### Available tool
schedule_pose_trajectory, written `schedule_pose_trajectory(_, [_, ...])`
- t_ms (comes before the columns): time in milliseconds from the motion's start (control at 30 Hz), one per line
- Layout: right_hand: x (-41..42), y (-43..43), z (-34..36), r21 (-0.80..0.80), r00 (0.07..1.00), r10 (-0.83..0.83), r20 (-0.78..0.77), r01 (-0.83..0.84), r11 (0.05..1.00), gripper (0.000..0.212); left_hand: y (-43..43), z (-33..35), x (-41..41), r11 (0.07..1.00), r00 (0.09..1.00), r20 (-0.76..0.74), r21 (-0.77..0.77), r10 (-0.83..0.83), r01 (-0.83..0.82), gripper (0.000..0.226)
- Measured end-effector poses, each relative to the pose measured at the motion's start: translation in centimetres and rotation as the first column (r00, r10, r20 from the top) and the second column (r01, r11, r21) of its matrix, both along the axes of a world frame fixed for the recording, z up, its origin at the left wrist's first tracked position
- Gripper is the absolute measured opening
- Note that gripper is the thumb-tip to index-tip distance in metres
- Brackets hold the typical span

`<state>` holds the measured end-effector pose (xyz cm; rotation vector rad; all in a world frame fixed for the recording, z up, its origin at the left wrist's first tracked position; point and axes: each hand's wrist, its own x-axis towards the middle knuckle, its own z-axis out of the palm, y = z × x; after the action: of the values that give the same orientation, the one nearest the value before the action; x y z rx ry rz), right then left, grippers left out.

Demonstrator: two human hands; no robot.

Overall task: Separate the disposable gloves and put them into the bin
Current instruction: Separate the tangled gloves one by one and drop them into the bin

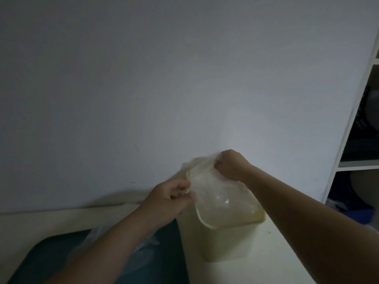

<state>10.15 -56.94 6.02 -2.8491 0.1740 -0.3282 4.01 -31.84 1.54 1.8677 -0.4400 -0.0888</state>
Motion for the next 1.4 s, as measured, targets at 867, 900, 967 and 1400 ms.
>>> schedule_pose_trajectory(867, [-5.2,5.7,-4.6,-0.179,0.76,0.144,-0.633,-0.326,0.928,0.065,-0.3,0.3,-0.5,0.944,0.876,0.477,0.317,-0.072,-0.095,0.025])
schedule_pose_trajectory(900, [-5.2,6.0,-4.9,-0.206,0.763,0.132,-0.633,-0.33,0.921,0.062,0.1,0.2,-0.6,0.94,0.882,0.466,0.328,-0.076,-0.093,0.023])
schedule_pose_trajectory(967, [-5.6,6.4,-4.2,-0.259,0.754,0.107,-0.648,-0.35,0.9,0.059,1.2,-0.1,-1.0,0.93,0.892,0.442,0.359,-0.094,-0.08,0.021])
schedule_pose_trajectory(1400, [-10.5,16.4,1.6,-0.103,0.916,0.387,-0.103,-0.397,0.912,0.044,15.0,-6.3,-2.2,0.553,0.982,0.187,0.822,-0.037,-0.136,0.06])
